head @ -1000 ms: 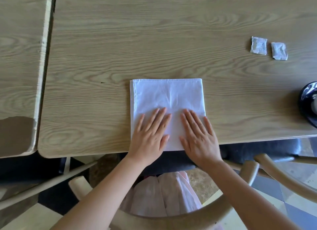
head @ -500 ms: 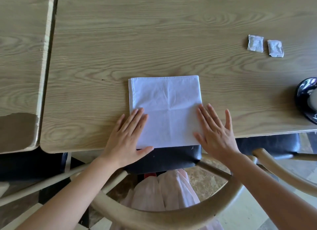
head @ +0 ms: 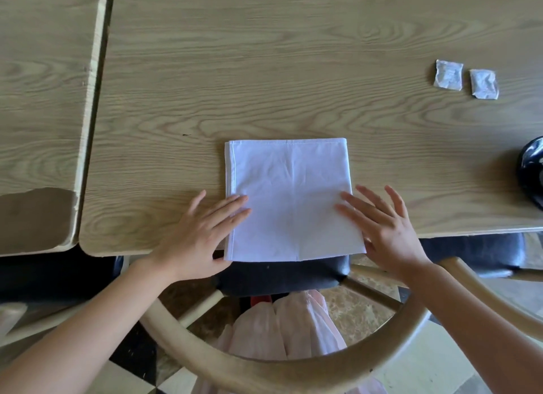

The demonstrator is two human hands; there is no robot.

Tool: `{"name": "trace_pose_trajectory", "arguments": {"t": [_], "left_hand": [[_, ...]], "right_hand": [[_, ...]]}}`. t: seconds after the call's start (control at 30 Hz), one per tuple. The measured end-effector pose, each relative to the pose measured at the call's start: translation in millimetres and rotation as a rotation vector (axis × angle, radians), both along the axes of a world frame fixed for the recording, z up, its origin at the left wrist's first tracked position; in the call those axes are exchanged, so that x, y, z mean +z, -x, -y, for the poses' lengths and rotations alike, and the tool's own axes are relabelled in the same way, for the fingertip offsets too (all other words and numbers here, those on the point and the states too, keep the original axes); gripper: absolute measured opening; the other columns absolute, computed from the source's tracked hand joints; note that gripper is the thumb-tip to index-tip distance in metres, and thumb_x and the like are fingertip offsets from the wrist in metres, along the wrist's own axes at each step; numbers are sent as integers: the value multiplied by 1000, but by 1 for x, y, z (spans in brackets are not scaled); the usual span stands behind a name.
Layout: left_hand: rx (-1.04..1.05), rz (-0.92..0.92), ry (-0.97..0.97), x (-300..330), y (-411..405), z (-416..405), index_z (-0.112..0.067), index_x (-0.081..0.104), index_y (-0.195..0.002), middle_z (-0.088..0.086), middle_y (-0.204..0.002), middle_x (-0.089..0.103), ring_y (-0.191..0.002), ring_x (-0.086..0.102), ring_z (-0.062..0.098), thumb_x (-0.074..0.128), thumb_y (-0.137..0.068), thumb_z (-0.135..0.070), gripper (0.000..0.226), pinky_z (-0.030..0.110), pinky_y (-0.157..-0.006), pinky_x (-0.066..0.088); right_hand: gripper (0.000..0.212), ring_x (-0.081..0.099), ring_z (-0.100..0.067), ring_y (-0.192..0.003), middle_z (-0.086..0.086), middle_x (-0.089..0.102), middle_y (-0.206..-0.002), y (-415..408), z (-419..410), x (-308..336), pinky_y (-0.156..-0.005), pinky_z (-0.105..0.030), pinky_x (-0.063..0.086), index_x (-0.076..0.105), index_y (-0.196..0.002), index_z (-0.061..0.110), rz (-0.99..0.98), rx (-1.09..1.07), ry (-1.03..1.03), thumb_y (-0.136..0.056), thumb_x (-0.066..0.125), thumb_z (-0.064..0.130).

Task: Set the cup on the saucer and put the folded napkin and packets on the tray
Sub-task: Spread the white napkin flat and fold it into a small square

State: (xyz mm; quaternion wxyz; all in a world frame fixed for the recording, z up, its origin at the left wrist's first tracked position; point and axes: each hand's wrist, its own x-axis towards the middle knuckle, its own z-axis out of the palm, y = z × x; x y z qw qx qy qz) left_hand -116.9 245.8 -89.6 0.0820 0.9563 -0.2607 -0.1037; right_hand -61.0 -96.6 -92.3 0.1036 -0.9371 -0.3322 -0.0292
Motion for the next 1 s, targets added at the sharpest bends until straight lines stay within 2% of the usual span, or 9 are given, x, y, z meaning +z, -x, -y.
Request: {"name": "trace_pose_trajectory", "arguments": {"t": [0.17,0.33,0.43,0.47,0.53,0.6,0.73,0.83,1.0], "left_hand": [[90,123,215,-3,-9,3,-3,62,-116,9,-126,61,-121,50,20,79,-59,6,60,55,-104,33],[471,225,427,-8,-18,22,3,67,-92,13,-92,72,-90,66,23,63,-59,25,40,42,-104,32],[716,339,467,-7,-24,41,9,66,-83,23,-65,66,-74,65,42,60,-76,10,9,54,-78,50],[803,330,507,-5,-27,46,9,66,-82,22,-63,65,-73,64,44,60,-81,1,10,54,-72,51],[887,319,572,-4,-32,51,6,64,-79,18,-64,63,-67,59,38,57,-86,-9,18,48,-68,50],[901,338,597,-3,-35,54,4,61,-76,13,-61,57,-59,51,31,56,-88,-11,19,42,-63,45],[931,425,463,-8,-41,54,-1,55,-66,6,-51,47,-52,40,25,57,-89,-15,26,36,-72,35],[1003,406,371,-13,-49,51,-7,60,-69,5,-54,58,-63,51,28,56,-86,-24,24,29,-73,20],[1076,346,347,-12,-61,54,-9,55,-61,-1,-46,41,-60,45,26,55,-77,-15,17,33,-72,21]], "right_hand": [[42,59,-34,-107,-5,67,-116,-2,-12,-2,-100,-60,33,68,-105,11,1,-126,-126,-66,73,-4],[29,58,-21,-92,0,71,-94,-4,-29,-3,-93,-54,36,72,-90,10,-74,-393,-395,-63,67,-1],[9,41,-13,-79,4,57,-72,-4,-45,0,-80,-48,38,68,-72,3,-74,-622,-555,-70,62,-4],[12,40,-14,-76,4,53,-66,-6,-49,1,-78,-47,39,63,-65,2,-92,-695,-579,-76,64,-2],[27,41,-20,-69,10,43,-57,-11,-54,2,-79,-48,40,54,-58,2,-155,-769,-601,-82,66,7],[24,42,-20,-62,13,42,-54,-16,-57,3,-79,-51,43,55,-61,3,-185,-776,-606,-82,65,11],[11,49,-21,-61,2,55,-59,-25,-59,2,-82,-50,41,61,-72,13,-234,-834,-659,-82,64,15],[12,53,-23,-66,0,58,-62,-29,-60,-3,-79,-33,27,61,-74,16,-228,-864,-596,-85,60,19],[10,54,-17,-68,10,57,-64,-36,-63,-6,-75,-26,19,61,-76,19,-208,-924,-496,-85,59,25]]}}
